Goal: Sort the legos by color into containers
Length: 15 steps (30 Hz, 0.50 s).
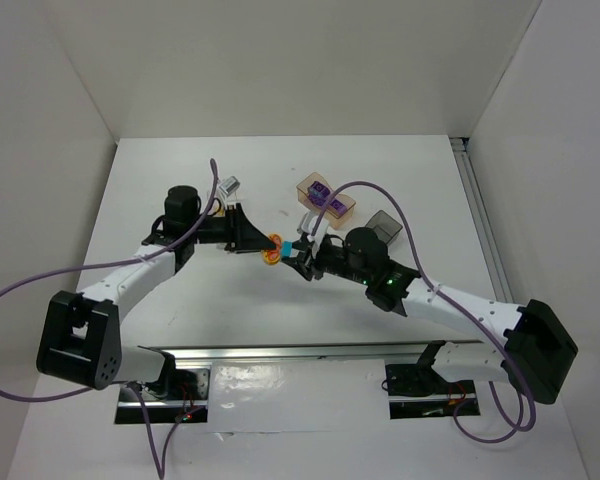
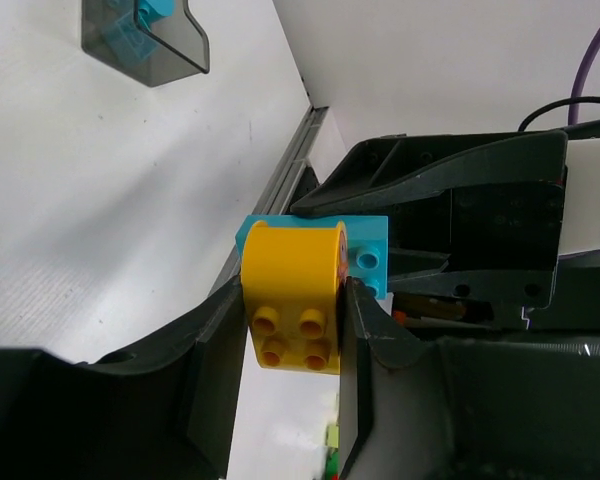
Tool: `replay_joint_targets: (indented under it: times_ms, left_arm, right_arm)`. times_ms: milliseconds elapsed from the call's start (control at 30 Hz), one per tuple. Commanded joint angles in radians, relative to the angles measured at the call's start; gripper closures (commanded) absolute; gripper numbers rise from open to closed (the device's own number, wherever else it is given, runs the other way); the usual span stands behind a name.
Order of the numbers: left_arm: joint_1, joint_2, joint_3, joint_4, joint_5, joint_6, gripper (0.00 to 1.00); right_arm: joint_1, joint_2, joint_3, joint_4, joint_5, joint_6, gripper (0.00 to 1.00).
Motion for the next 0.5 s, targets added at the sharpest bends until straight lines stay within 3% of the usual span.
replay_joint_targets:
  times_ms: [0, 100, 133, 167, 233, 467]
  left_arm:
    - [0.005, 0.023, 0.071, -0.021, 0.066, 0.071, 1.00]
    - [0.005, 0.033, 0.086, -0.067, 0.087, 0.103, 1.00]
    - [0.005, 0.042, 0.097, -0.082, 0.087, 0.114, 1.00]
    - [0.005, 0.042, 0.097, -0.093, 0.087, 0.114, 1.00]
    - [0.005, 0.042, 0.108, -0.108, 0.098, 0.136, 1.00]
    - [0.005, 0.060, 0.126, -0.162, 0.107, 0.166, 1.00]
  right_arm:
    - [-0.001, 0.005, 0.022, 0.022, 0.018, -0.020, 0.51]
    - [-0.001, 0.014, 0.031, 0.010, 0.028, -0.041, 0.48]
    - [-0.001, 0.014, 0.042, 0.010, 0.028, -0.041, 0.45]
    - [-0.001, 0.024, 0.051, -0.005, 0.028, -0.056, 0.34]
    - [-0.001, 0.024, 0.051, -0.018, 0.028, -0.067, 0.31]
    - [-0.001, 0.033, 0.080, -0.036, 0.038, -0.099, 0.30]
